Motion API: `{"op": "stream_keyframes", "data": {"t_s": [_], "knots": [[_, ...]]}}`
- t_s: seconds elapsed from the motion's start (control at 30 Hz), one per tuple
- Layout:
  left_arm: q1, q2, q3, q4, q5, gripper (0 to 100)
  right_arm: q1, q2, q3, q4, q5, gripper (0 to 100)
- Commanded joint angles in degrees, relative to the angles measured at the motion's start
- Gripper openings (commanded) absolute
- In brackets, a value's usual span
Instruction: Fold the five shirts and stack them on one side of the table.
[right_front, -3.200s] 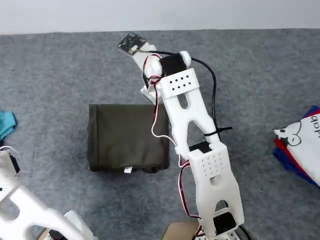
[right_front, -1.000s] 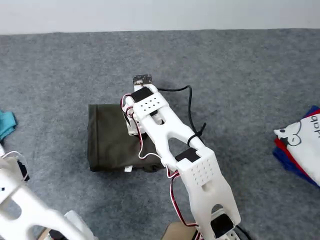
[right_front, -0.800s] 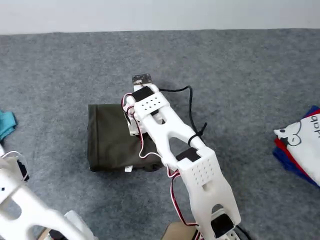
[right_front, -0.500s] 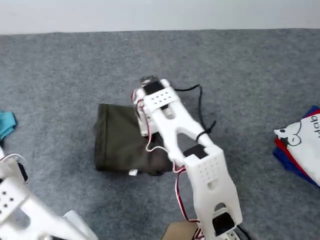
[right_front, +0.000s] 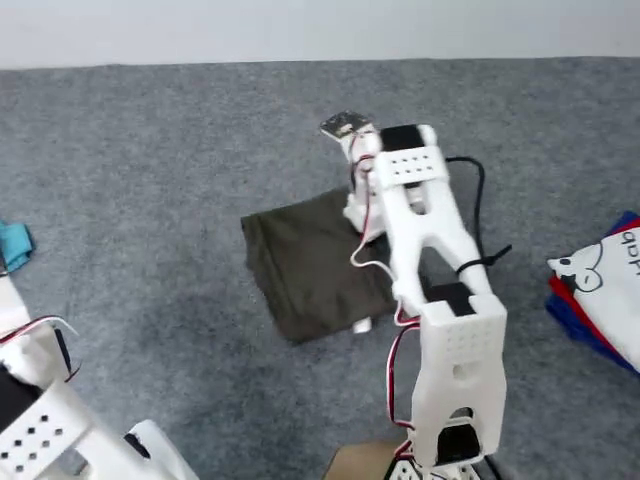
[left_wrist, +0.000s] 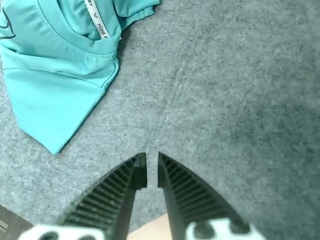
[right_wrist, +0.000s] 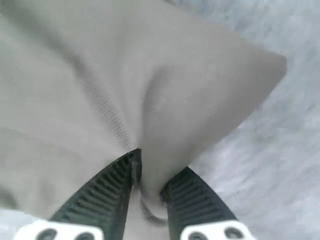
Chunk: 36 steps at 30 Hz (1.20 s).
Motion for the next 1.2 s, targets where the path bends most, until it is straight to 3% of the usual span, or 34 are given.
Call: {"op": "stream_keyframes", "data": {"t_s": [0.0, 0.23, 0.5, 0.7, 0.83, 1.17], "knots": [[0.26, -1.93, -0.66, 1.41, 0.18, 5, 3.47, 0.22, -0.35, -6.64, 15.21, 0.9], [0.26, -5.1, -0.66, 2.11, -1.76, 5, 2.95, 1.45, -0.35, -17.54, 35.08, 0.9], [0.26, -7.56, -0.31, 3.69, -2.9, 5, 0.31, 2.42, -0.09, -29.41, 46.68, 0.9], [0.26, -7.82, -0.31, 3.69, -2.9, 5, 0.04, 5.32, -0.26, -33.27, 47.3, 2.9], [0.26, -7.82, -0.31, 3.69, -2.9, 5, 2.33, 5.14, -1.05, -33.71, 46.95, 13.5], [0.62, -7.65, -0.13, 3.34, -2.99, 5, 6.29, 4.88, -8.26, -32.22, 39.12, 13.7]]}}
